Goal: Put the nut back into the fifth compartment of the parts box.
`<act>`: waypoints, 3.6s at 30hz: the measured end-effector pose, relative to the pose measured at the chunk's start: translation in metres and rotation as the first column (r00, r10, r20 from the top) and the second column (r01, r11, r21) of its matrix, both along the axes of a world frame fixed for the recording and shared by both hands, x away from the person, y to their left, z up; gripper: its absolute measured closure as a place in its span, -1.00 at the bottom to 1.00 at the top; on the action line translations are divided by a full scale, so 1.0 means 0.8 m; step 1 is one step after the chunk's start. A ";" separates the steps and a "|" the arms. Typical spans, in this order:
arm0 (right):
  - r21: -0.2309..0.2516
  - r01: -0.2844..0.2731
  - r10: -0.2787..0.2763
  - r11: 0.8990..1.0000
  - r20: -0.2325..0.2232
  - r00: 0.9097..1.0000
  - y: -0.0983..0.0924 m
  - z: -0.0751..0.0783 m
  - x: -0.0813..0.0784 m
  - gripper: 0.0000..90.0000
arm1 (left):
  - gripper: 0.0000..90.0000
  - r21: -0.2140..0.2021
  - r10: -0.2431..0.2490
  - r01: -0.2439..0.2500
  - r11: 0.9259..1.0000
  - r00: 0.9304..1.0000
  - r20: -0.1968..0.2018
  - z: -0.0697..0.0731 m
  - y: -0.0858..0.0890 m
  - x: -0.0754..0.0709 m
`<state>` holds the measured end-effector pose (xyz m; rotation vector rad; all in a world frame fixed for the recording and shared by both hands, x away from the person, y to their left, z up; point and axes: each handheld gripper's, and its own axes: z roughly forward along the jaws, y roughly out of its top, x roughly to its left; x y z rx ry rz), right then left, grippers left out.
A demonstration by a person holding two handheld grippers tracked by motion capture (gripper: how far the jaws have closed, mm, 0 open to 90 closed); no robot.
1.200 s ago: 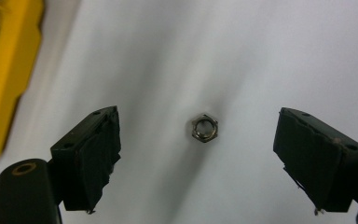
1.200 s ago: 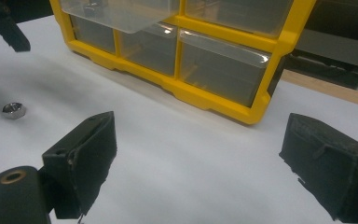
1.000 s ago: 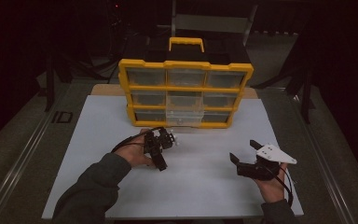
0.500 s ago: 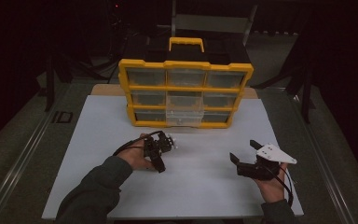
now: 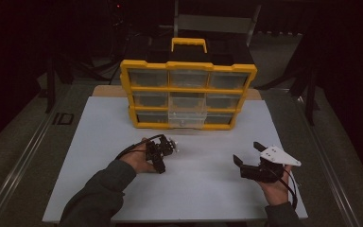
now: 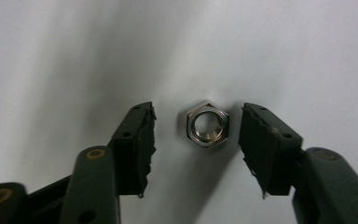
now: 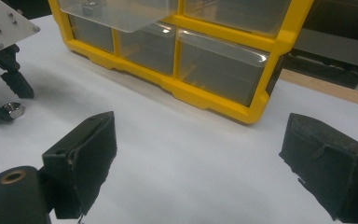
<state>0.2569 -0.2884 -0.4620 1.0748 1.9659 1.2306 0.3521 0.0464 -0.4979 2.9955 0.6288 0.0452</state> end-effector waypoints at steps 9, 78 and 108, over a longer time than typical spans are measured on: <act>-0.001 0.001 -0.001 1.000 0.001 1.000 0.000 0.000 0.000 -0.77 | 0.37 -0.032 0.025 -0.026 0.999 0.999 -0.039 -0.001 0.000 -0.001; -0.001 -0.001 0.001 1.000 0.000 1.000 0.000 0.000 0.000 -0.77 | 0.56 -0.084 -0.023 0.025 0.996 0.999 0.027 0.063 0.001 0.003; 0.001 0.000 0.000 1.000 -0.001 1.000 0.000 0.000 0.000 -0.77 | 0.56 -0.124 -0.060 0.068 0.990 0.996 0.064 0.129 -0.006 0.012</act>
